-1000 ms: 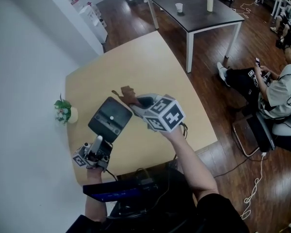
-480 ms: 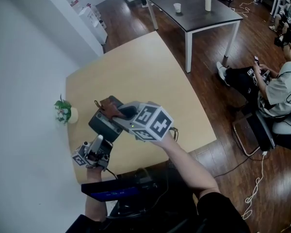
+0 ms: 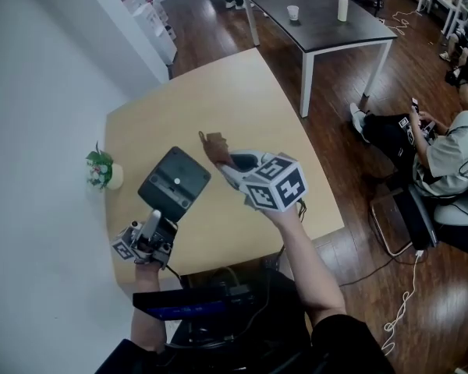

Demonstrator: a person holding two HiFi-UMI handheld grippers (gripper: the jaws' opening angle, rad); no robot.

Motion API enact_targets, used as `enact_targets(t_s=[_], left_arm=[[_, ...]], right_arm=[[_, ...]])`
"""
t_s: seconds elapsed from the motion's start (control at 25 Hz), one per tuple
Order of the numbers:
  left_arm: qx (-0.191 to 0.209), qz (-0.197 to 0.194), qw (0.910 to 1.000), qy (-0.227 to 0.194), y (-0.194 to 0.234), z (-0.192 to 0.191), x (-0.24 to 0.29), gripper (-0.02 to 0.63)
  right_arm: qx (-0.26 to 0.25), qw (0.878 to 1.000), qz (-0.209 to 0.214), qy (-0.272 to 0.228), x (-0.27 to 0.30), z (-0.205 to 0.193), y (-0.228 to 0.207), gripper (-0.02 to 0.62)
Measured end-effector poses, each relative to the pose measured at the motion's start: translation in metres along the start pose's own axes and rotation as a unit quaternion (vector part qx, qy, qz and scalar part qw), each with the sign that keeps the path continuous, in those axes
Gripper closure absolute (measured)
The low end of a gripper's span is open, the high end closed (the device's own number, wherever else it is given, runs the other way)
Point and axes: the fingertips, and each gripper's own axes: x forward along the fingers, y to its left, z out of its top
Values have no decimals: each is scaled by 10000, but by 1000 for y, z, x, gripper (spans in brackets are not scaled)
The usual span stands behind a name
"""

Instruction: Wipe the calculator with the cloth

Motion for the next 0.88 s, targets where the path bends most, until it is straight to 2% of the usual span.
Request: enact_targets(t_s=[0.08,0.2,0.28,0.36,0.44,0.6,0.76,0.88], left_arm=[[2,40,10000,-65,3,3,0,561],[-18,80,9999,-147,5,4,0,560],[-44,69,9998,-192,6,4,2,561],[-66,9,9997,-251,4,4,4,561],[-74,-82,9995,-287,0,5,5,560],[-106,-227,9989,-396,-5,6,1,560],[-112,-257,9988,-408,-6,4,1,560],[-115,-149,9993,-309,-1,2,1,559]], right_arm=[[-50,9995,224,-223,-4,11,18,526],[-207,9939,950,-512,-2,29,68,526],[-466,9886,1339,-501,5,29,102,525],[-699,9855,1498,-369,13,22,119,525],[-695,9867,1441,-300,18,15,116,523],[-530,9930,1019,-268,13,8,83,525],[-472,9954,779,-307,5,1,58,523],[-412,9985,309,-162,0,-9,28,525]])
